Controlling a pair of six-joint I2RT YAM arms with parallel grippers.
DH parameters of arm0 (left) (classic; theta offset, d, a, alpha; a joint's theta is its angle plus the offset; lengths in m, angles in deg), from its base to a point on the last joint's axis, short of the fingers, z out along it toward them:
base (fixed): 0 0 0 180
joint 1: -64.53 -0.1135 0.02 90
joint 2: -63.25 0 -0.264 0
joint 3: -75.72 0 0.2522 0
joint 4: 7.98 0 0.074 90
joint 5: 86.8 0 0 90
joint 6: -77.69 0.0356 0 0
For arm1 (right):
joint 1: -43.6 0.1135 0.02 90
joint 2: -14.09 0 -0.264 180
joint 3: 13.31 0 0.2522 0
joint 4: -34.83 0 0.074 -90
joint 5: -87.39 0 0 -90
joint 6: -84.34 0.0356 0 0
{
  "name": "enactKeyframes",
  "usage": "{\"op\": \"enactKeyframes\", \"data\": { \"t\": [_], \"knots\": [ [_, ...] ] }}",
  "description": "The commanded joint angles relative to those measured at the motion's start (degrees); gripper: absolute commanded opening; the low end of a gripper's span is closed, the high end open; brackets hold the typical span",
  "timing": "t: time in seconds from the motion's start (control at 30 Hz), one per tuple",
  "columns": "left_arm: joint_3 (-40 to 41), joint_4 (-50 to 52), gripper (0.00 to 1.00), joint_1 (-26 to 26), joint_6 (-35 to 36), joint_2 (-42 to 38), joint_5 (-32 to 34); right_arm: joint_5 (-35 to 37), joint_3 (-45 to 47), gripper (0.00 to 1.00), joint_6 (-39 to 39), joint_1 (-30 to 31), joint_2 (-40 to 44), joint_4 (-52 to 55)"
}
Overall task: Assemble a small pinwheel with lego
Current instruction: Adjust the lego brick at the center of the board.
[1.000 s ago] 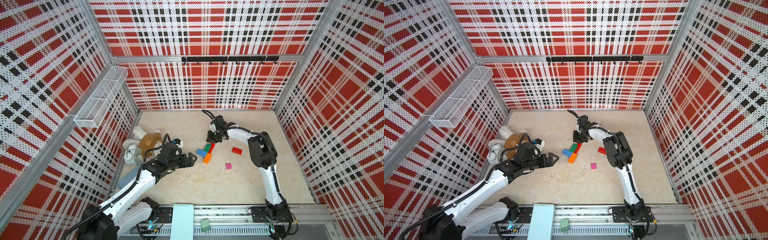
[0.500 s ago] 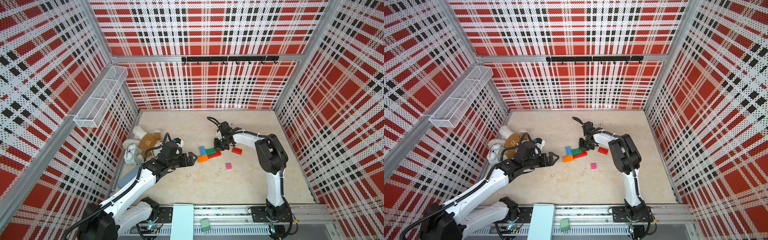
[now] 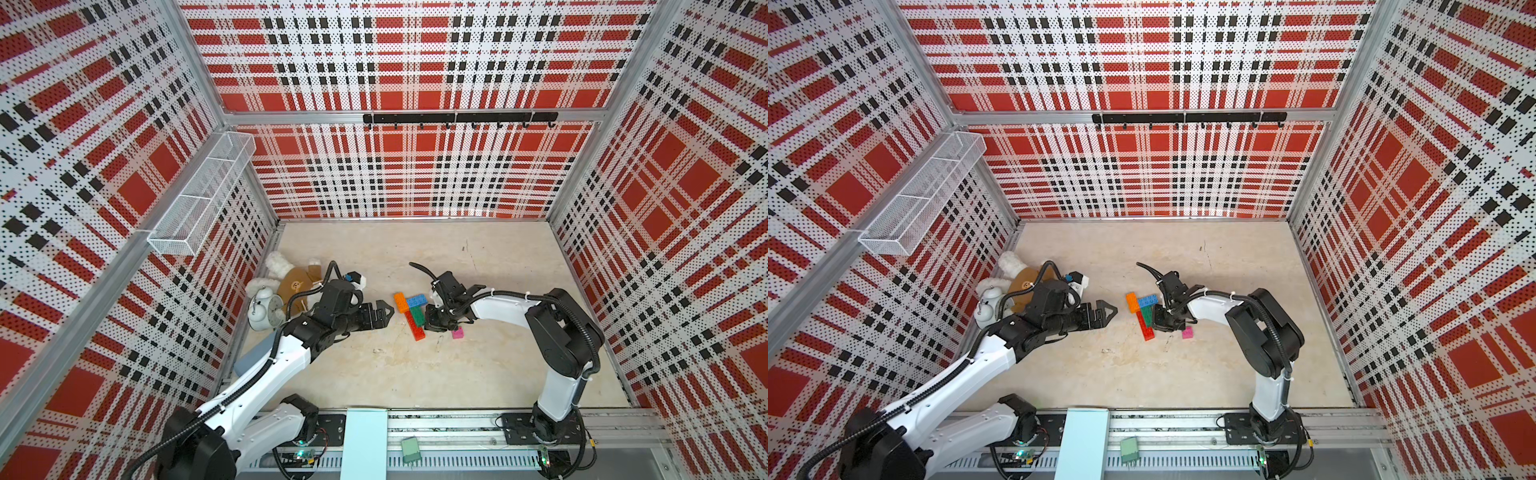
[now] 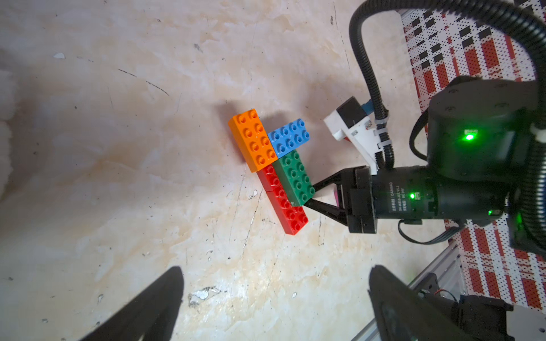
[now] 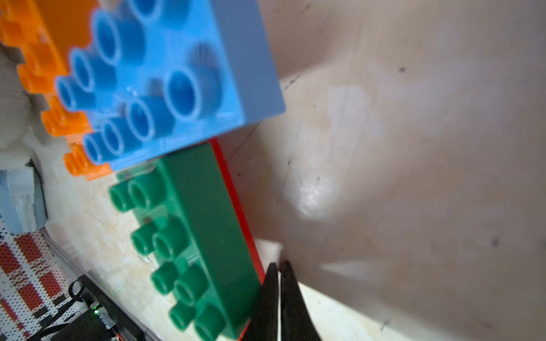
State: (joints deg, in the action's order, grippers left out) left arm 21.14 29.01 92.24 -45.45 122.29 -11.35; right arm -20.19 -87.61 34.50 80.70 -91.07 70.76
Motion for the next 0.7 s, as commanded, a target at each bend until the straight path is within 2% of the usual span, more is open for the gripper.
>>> {"op": "enactKeyframes", "data": {
  "t": [0.0, 0.1, 0.2, 0.37, 0.47, 0.6, 0.67],
  "knots": [
    [-1.8, 1.8, 0.99, 0.1, 0.5, 0.3, 0.6, -0.1, -4.2, 0.09, -1.0, -3.8, 2.7, -0.6],
    [-1.9, 1.8, 0.99, 2.2, 0.0, 0.3, 0.6, 0.6, -6.6, 0.19, -4.0, -8.0, 5.1, 2.4],
    [-2.9, 1.7, 0.99, 6.9, -0.1, 1.6, 2.2, 2.8, -6.2, 0.44, -7.0, -13.4, 7.0, 5.5],
    [-4.1, 0.2, 0.99, 13.2, -0.8, 4.9, 2.9, 10.7, -6.5, 0.73, -11.3, -19.2, 7.1, 11.5],
    [-4.2, -2.5, 1.00, 15.5, -1.7, 7.7, 1.8, 9.8, -6.3, 0.80, -12.8, -21.1, 5.1, 9.4],
    [-5.3, -5.0, 1.00, 17.8, -2.6, 10.9, 1.7, 5.2, -8.3, 0.81, -13.7, -21.5, 0.9, 6.3],
    [-6.0, -5.6, 0.99, 18.5, -3.0, 12.2, 1.3, 5.2, -9.0, 0.81, -13.1, -21.5, -0.6, 5.6]
  ]
}}
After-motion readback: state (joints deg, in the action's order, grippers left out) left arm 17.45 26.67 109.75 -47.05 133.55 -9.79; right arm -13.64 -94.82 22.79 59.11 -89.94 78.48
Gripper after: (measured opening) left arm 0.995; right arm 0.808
